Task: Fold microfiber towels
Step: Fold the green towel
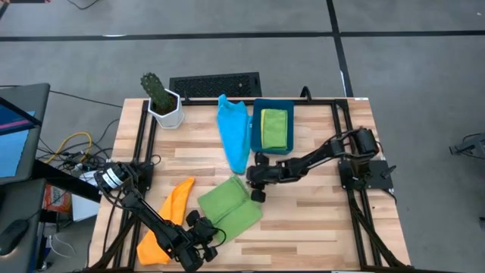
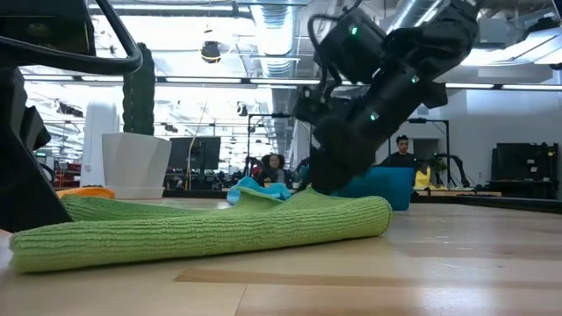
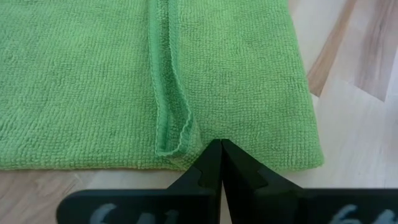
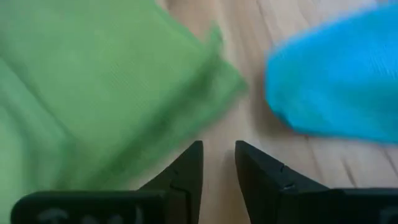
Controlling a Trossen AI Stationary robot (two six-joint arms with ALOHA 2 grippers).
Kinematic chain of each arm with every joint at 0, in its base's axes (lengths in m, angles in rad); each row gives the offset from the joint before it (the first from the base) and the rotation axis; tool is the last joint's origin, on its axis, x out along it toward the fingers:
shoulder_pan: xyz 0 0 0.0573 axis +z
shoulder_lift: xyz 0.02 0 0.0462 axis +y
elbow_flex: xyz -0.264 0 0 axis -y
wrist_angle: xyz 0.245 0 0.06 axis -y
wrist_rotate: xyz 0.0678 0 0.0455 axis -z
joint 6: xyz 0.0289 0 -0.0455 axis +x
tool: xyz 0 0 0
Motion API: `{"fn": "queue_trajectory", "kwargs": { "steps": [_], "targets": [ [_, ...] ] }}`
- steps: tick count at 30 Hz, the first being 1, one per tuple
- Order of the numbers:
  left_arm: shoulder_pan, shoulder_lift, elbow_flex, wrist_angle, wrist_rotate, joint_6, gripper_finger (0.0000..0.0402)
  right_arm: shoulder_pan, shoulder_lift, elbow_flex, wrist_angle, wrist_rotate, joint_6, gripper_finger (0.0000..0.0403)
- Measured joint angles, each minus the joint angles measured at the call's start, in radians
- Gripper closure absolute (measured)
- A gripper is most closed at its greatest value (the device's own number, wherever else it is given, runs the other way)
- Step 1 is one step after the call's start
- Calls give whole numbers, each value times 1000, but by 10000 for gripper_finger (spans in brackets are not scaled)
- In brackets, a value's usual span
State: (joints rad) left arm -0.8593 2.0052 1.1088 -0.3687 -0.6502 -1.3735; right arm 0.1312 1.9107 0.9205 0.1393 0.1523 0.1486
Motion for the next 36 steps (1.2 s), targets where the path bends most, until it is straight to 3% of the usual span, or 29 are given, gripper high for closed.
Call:
{"fn": "queue_trajectory", "kwargs": {
  "steps": [4,10,20,28,33,36],
  "targets": [
    [0,0,0,0,0,0,401,-10,-48,-1,11,-45,-20,285],
    [0,0,0,1,0,19,402,40,-60,7,243,-99,-84,285],
    [0,0,-1,2,6,18,402,20,77,43,126,-83,-26,285],
    [0,0,-1,1,12,23,402,-22,13,42,-13,-71,-56,285],
    [-1,0,0,1,13,18,402,-29,-68,44,-7,-75,-67,285],
    [-1,3,20,-8,-1,7,401,-1,-106,43,23,-132,-42,285]
  ]
}}
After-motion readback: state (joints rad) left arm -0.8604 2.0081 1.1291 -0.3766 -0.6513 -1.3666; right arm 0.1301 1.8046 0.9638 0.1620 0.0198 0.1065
